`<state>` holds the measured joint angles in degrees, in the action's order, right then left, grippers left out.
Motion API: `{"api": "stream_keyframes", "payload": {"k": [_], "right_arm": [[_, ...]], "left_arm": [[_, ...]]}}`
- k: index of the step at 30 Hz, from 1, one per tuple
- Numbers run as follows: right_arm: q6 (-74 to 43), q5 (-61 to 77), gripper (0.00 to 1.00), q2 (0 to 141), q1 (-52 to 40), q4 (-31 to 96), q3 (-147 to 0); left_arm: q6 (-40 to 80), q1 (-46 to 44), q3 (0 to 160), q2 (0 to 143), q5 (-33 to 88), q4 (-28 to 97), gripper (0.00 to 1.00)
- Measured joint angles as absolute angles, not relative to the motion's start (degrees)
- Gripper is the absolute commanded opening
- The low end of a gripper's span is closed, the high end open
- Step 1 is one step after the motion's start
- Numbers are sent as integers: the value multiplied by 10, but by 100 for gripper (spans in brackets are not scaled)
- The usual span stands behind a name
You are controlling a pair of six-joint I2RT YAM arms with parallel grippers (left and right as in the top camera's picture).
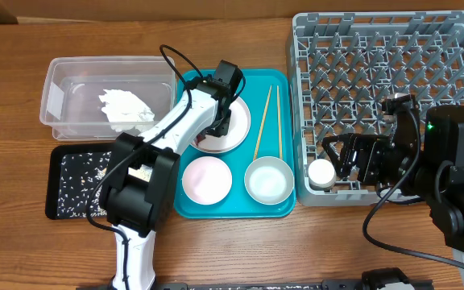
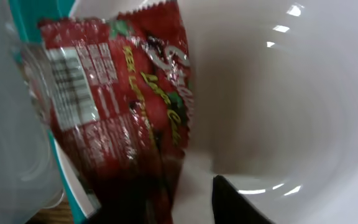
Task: Sort waste into correct bins and load items into the dishwasher
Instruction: 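Grasp the red wrapper on the pink plate with the left gripper, then carry the red wrapper to the clear bin and release it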
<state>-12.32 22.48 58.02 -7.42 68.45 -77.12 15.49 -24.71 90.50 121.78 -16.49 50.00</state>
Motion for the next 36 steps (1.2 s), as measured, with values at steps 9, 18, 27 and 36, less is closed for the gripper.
{"api": "stream_keyframes", "payload": {"k": [9, 18, 27, 36], "right_arm": [[-123, 225, 93, 580, -74, 686, -771], [-124, 225, 93, 580, -74, 696, -771], [-123, 225, 93, 580, -74, 700, -771], [-123, 225, 93, 580, -74, 701, -771]], "left_arm": [[154, -247, 905, 1216, -147, 518, 4], [201, -247, 919, 1055, -109, 547, 36], [341, -247, 886, 1080, -116, 569, 53], [372, -247, 871, 1200, -111, 557, 4]]}}
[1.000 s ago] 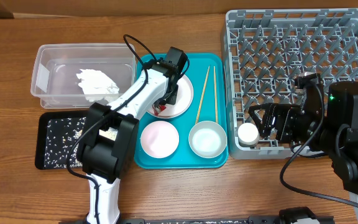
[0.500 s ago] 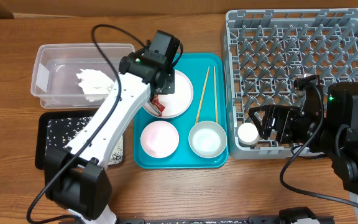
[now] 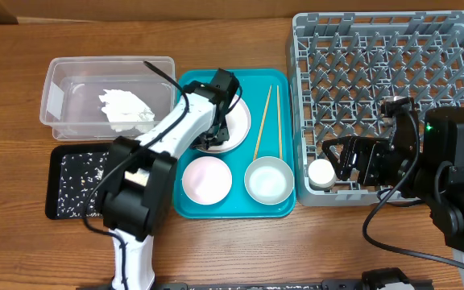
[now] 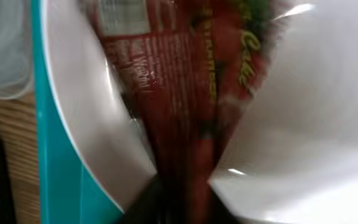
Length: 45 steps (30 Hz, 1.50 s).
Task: Sort waste into correct bins and load items into the dishwasher
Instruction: 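Carry the red wrapper to the clear bin and release it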
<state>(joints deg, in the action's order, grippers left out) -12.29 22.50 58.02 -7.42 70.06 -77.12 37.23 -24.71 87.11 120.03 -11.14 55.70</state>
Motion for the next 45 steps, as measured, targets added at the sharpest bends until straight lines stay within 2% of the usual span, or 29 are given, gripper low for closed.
{"api": "stream_keyframes", "payload": {"k": [9, 14, 17, 21, 23, 24, 28, 33, 45], "right_arm": [[-122, 225, 93, 580, -74, 701, -771], [-122, 225, 93, 580, -74, 701, -771], [-122, 225, 93, 580, -74, 701, -771], [-122, 225, 93, 580, -74, 701, -771], [-122, 225, 93, 580, -74, 703, -771], [-122, 225, 93, 580, -74, 704, -771], [-122, 225, 93, 580, -74, 705, -771], [-121, 225, 89, 580, -74, 708, -771], [-160, 176, 90, 577, -74, 665, -771]], "left_arm": [[368, -247, 932, 1186, -109, 610, 4], [343, -239, 985, 1072, -118, 642, 4], [340, -207, 1001, 1016, -128, 663, 4], [340, -124, 1000, 1012, -136, 682, 4], [339, -85, 997, 1031, -133, 681, 27], [332, -64, 993, 1042, -122, 676, 49], [278, -15, 987, 1067, -47, 658, 50], [222, -11, 1002, 1056, 21, 681, 46], [144, -128, 1024, 806, 32, 773, 54]]}}
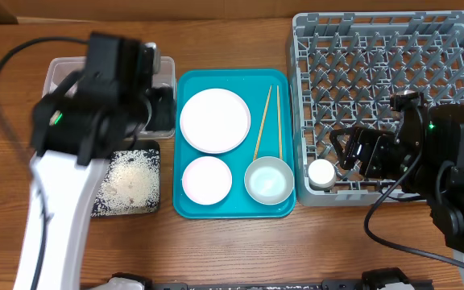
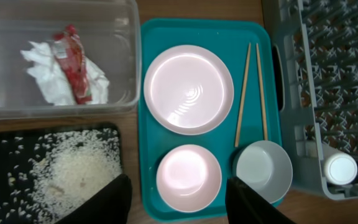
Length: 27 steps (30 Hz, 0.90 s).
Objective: Sort waste into correct bins and load items into the dishwasher
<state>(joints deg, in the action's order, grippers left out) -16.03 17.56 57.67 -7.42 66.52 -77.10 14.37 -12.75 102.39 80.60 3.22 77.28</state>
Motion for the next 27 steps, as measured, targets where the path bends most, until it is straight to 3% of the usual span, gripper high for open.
{"api": "stream_keyframes", "payload": {"k": [4, 5, 6, 10, 11, 27], "right_arm": [[-163, 175, 90, 571, -74, 661, -771], [-163, 175, 90, 570, -74, 661, -771], [-163, 175, 90, 570, -74, 662, -771], [-163, 175, 94, 570, -74, 663, -771], [-163, 175, 100, 570, -74, 664, -771], [-164, 171, 100, 627, -74, 654, -771]], "left_arm": [[143, -127, 1024, 749, 17, 802, 58], [143, -127, 1024, 739, 14, 808, 72], [143, -127, 1024, 724, 8, 814, 100], [136, -127, 1024, 703, -7, 825, 100], [135, -127, 1024, 701, -8, 828, 100], [135, -127, 1024, 708, -9, 838, 100]]}}
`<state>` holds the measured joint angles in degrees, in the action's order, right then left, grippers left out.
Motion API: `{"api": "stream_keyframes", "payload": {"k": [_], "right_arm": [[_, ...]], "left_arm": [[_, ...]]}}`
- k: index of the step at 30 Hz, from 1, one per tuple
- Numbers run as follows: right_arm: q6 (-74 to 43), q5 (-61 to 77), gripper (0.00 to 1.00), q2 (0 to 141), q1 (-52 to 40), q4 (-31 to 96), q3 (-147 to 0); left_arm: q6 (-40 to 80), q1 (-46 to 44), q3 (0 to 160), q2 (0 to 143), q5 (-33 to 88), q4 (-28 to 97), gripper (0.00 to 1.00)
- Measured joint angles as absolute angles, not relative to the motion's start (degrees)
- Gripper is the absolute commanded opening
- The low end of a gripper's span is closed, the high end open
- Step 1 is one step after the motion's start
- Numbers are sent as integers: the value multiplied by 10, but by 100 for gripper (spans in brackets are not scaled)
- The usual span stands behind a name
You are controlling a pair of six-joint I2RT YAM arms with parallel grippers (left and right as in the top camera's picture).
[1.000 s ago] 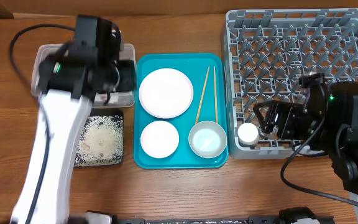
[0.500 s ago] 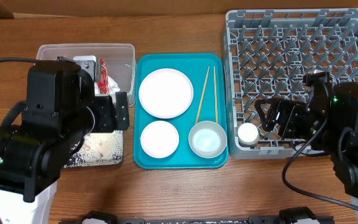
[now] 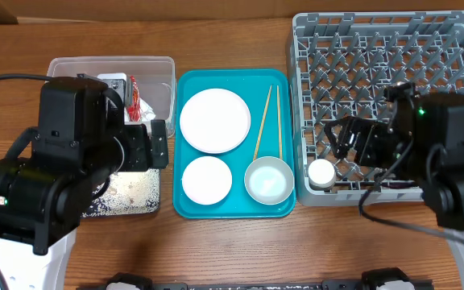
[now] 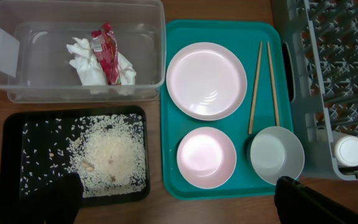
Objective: Sort waste into correct bins and load items into the dishwasher
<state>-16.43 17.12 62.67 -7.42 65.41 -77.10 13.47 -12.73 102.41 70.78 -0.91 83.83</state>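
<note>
A red wrapper (image 4: pixel 106 53) lies on white tissue (image 4: pixel 82 59) inside the clear bin (image 4: pixel 5 87). Beside it, the black tray (image 4: pixel 17 186) holds loose rice. On the teal tray (image 4: pixel 173 180) sit a white plate (image 4: pixel 207 79), a pink bowl (image 4: pixel 206 157), a pale bowl (image 4: pixel 276 154) and chopsticks (image 4: pixel 257 87). My left gripper (image 4: pixel 179 208) hangs open and empty, high above the table. My right gripper (image 3: pixel 338 143) is open over the grey dish rack (image 3: pixel 377 32), just past a white cup (image 3: pixel 321 171) standing in the rack's near left corner.
The left arm's bulk (image 3: pixel 63 177) covers much of the clear bin and black tray in the overhead view. The rack fills the right side of the table. Bare wood runs along the near edge.
The left wrist camera now sees more of the table and its fingers stand wider apart. The left arm has shifted toward the near left. The right gripper sits slightly farther from the cup.
My left gripper was down at the white plate around the red wrapper, then shut on it there. Later the wrapper lay in the clear bin on the tissue, with the gripper open above. The plate is bare now. The cup stayed in the rack throughout.
</note>
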Motion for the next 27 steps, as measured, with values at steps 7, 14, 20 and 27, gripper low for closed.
{"api": "stream_keyframes", "payload": {"k": [7, 14, 20, 27], "right_arm": [[-164, 171, 100, 671, -74, 654, -771], [-165, 171, 100, 717, -74, 653, -771], [-164, 170, 100, 749, -74, 652, -771], [-165, 170, 100, 764, -74, 653, -771]], "left_arm": [[135, -127, 1024, 701, -9, 838, 100], [116, -127, 957, 577, -35, 726, 100], [44, -127, 721, 396, -32, 493, 100], [2, -107, 429, 237, -2, 309, 100]]}}
